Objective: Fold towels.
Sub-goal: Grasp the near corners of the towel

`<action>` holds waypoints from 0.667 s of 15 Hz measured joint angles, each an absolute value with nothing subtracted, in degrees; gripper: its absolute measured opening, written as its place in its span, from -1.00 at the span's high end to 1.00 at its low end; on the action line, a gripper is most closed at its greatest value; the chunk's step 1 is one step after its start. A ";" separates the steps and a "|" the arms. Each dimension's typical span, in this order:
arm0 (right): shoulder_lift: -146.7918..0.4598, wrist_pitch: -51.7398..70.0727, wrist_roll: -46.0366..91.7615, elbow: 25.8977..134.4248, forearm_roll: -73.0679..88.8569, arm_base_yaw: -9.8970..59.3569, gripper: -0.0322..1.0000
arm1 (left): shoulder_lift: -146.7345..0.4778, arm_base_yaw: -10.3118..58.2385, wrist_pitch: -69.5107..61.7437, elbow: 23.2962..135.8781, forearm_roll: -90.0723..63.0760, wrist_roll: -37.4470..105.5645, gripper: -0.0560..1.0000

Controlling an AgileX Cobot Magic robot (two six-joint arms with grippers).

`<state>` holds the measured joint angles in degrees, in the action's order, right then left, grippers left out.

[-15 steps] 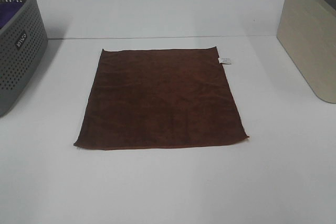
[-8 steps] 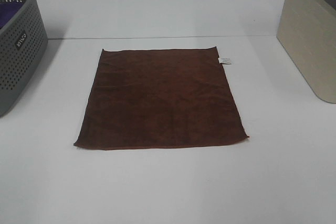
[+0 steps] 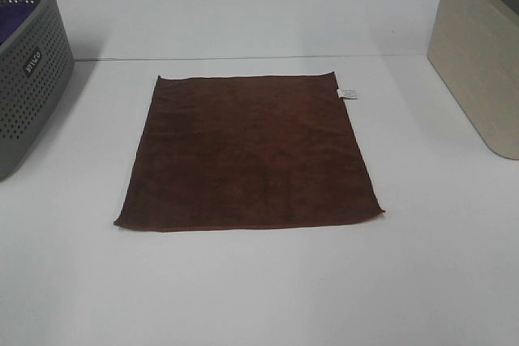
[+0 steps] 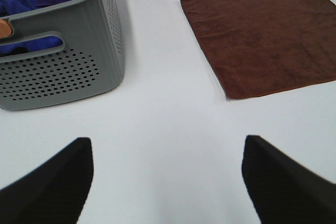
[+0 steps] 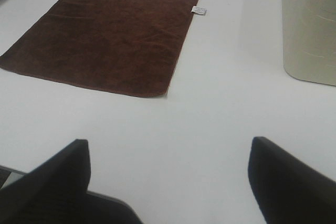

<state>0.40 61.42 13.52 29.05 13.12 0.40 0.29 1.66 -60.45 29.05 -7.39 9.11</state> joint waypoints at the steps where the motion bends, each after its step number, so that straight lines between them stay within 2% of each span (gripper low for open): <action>1: 0.40 61.42 13.52 29.05 13.12 0.40 -0.57 | 0.29 1.66 -60.45 29.05 -7.39 9.11 -0.52; 10: 0.40 61.42 13.52 29.05 13.12 0.40 -0.57 | 0.29 1.66 -60.45 29.05 -7.39 9.11 -0.52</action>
<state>0.40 61.42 13.52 29.05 13.12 0.40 0.29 1.66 -60.45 29.05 -7.39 9.11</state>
